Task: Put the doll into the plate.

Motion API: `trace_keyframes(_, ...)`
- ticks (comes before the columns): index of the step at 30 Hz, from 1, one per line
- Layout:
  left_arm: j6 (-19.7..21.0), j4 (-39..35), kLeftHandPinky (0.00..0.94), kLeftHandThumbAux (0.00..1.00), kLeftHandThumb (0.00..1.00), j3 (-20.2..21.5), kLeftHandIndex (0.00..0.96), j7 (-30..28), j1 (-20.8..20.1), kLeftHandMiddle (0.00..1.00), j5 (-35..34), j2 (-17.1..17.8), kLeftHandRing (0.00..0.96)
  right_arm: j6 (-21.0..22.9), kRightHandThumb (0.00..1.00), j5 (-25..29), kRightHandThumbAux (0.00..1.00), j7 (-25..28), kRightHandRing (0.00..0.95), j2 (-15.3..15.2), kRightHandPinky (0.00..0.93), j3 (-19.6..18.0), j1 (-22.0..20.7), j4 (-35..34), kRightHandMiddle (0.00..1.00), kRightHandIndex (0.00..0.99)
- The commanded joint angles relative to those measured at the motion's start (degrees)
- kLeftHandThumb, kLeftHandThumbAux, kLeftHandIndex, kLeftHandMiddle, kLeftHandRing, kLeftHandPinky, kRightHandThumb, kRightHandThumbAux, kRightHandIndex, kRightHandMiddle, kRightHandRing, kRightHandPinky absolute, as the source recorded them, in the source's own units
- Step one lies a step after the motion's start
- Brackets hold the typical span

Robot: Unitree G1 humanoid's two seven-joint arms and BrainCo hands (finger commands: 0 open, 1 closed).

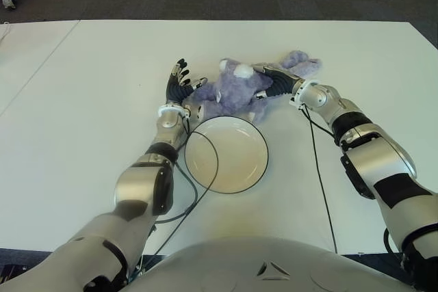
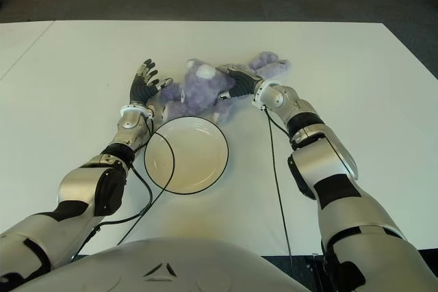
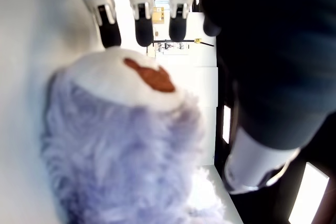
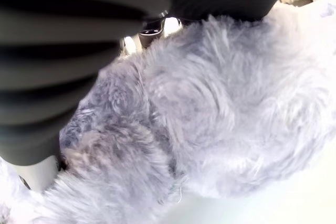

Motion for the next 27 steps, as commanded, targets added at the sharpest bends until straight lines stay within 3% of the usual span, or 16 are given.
trace_keyframes(1,5.96,5.08,0.145,0.823,0.0,0.43,0.049,-0.79,6.73,0.093,-0.36,-1.41,0.103,3.97,0.486,-3.15,0.701,-0.17,0.373,3.26,0.406,1.69,7.85,3.12,0.331,0.182)
trace_keyframes(18,6.22,5.09,0.149,0.795,0.0,0.61,0.029,-0.15,6.77,0.079,-0.66,-1.73,0.094,4.0,0.614,-2.0,0.804,-4.35,0.405,3.05,0.395,-1.06,8.45,3.82,0.375,0.188)
trace_keyframes(20,5.99,5.06,0.162,0.799,0.0,0.62,0.034,-0.13,6.84,0.092,-0.68,-1.79,0.106,4.42,0.689,-2.18,0.742,-4.86,0.419,2.68,0.432,-1.1,8.4,3.9,0.387,0.374)
trace_keyframes(21,6.04,5.06,0.166,0.802,0.0,0.66,0.039,-0.25,6.84,0.1,-0.75,-1.83,0.112,4.93,0.699,-2.62,0.732,-6.06,0.45,2.23,0.488,-0.92,8.41,3.9,0.411,0.4)
trace_keyframes(23,6.14,5.05,0.158,0.807,0.0,0.7,0.044,-0.41,6.82,0.1,-0.83,-1.86,0.112,5.46,0.809,-3.16,0.701,-7.5,0.533,1.75,0.599,-0.68,8.43,3.9,0.488,0.367)
trace_keyframes(26,6.47,5.07,0.153,0.807,0.0,0.75,0.045,-0.41,6.79,0.099,-0.91,-1.85,0.111,6.13,0.826,-4.16,0.694,-10.02,0.581,1.41,0.657,-0.25,8.47,3.94,0.514,0.365)
trace_keyframes(27,6.59,5.07,0.151,0.805,0.0,0.76,0.042,-0.39,6.78,0.097,-0.93,-1.85,0.109,6.34,0.832,-4.5,0.688,-10.91,0.635,1.35,0.715,-0.13,8.49,3.95,0.541,0.377)
